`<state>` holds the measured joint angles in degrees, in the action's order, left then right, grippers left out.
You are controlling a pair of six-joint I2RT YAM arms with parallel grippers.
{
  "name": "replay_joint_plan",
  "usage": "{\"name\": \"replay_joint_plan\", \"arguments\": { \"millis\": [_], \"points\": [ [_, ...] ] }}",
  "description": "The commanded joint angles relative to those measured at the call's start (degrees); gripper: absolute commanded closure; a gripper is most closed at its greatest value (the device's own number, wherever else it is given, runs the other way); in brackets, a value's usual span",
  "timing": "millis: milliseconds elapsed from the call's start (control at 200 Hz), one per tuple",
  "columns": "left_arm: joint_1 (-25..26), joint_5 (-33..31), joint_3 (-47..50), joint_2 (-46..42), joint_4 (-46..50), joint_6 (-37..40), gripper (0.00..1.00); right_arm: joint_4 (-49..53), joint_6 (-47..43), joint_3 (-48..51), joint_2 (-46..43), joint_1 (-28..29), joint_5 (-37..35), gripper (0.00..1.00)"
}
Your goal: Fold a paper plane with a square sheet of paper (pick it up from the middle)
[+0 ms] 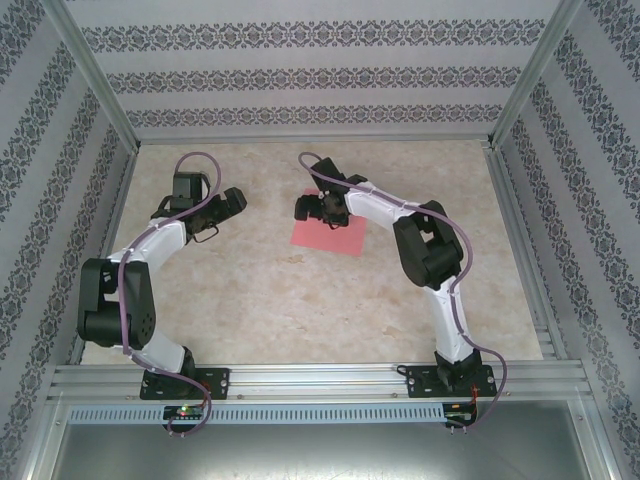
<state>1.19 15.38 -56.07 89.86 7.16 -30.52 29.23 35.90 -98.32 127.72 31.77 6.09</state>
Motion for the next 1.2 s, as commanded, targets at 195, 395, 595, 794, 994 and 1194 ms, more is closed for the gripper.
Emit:
{"name": "replay_joint_plan", "arguments": {
  "millis": [195, 395, 595, 794, 994, 1194],
  "points": [
    [1.26, 1.2, -1.65, 2.44, 2.85, -1.37, 0.0, 5.33, -2.38, 6.13, -1.12, 0.81, 1.06, 0.09],
    [2.25, 1.6, -1.37, 3.98, 1.18, -2.68, 0.0, 5.79, -5.79, 22.18, -9.4, 2.08, 1.22, 0.11],
    [3.74, 1.88, -1.66, 5.93, -0.39, -3.72, 0.0, 6.16, -11.43, 40.38, -21.67, 6.51, 1.19, 0.1],
    [5.65, 1.81, -2.71, 7.88, -1.18, -4.86, 0.0, 10.05, -9.85, 37.39, -29.68, 6.87, -2.36, 0.09],
    [7.6, 2.9, -4.42, 10.03, -1.95, -5.47, 0.0, 13.03, -0.63, 29.3, -30.37, 4.59, -7.85, 0.06],
    [9.45, 2.65, -7.31, 12.06, -0.46, -4.81, 0.0, 15.52, 4.85, 30.59, -30.53, 3.86, -10.17, 0.02]
  ]
}}
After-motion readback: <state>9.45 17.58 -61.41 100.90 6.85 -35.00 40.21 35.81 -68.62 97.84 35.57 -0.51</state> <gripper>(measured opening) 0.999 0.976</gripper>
